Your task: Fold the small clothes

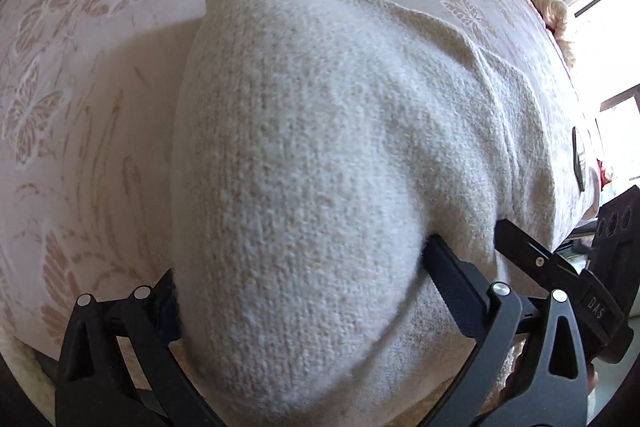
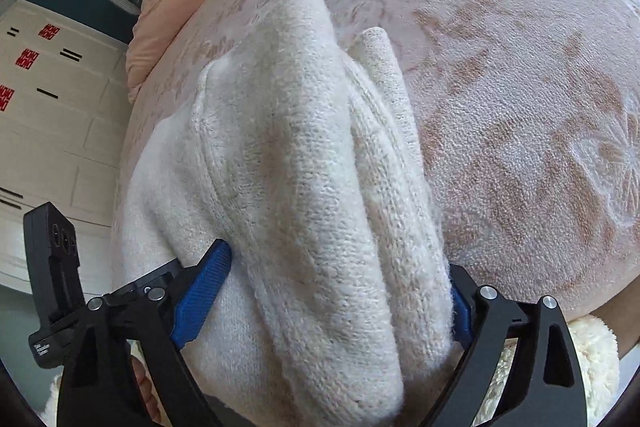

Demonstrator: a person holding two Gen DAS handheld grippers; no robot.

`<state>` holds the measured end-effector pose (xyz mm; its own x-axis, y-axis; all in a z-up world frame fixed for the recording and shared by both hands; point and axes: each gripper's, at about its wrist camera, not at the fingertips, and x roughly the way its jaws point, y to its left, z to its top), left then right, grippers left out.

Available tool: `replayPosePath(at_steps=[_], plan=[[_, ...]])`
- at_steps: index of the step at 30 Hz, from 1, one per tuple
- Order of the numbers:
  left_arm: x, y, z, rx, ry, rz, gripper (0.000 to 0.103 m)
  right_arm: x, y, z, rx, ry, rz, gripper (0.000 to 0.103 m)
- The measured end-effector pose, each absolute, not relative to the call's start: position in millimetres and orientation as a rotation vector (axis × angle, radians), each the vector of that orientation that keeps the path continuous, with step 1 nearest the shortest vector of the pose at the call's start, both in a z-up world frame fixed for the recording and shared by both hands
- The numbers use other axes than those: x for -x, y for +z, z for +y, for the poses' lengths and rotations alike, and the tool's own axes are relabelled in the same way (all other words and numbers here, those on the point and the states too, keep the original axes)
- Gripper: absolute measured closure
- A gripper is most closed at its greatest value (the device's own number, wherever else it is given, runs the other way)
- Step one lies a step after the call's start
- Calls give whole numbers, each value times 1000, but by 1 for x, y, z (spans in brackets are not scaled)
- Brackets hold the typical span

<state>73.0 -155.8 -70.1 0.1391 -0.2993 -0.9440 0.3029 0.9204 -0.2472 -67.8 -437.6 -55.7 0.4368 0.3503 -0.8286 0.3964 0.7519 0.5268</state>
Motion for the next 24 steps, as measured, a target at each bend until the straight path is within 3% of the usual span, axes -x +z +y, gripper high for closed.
replayPosePath(at_steps=[2, 5, 8, 11, 16, 24], plan=[[-70, -61, -162, -45, -431, 1350, 16, 65, -48, -435, -764, -38, 1144, 49], [-66, -45, -166, -86, -446, 1316, 34, 68, -27, -433, -763, -38, 1109, 66], [-62, -25, -164, -100, -483, 1281, 46, 73, 4, -424, -748, -18, 1048, 68], [-55, 2, -164, -85, -543, 1247, 52, 81, 41, -416, -714, -26, 989, 68], [-40, 63, -168, -93, -630, 1128, 52, 113, 110, -426, -690, -45, 834, 68], [-12, 213, -169, -68, -821, 781, 52, 160, 263, -426, -547, -31, 461, 68]])
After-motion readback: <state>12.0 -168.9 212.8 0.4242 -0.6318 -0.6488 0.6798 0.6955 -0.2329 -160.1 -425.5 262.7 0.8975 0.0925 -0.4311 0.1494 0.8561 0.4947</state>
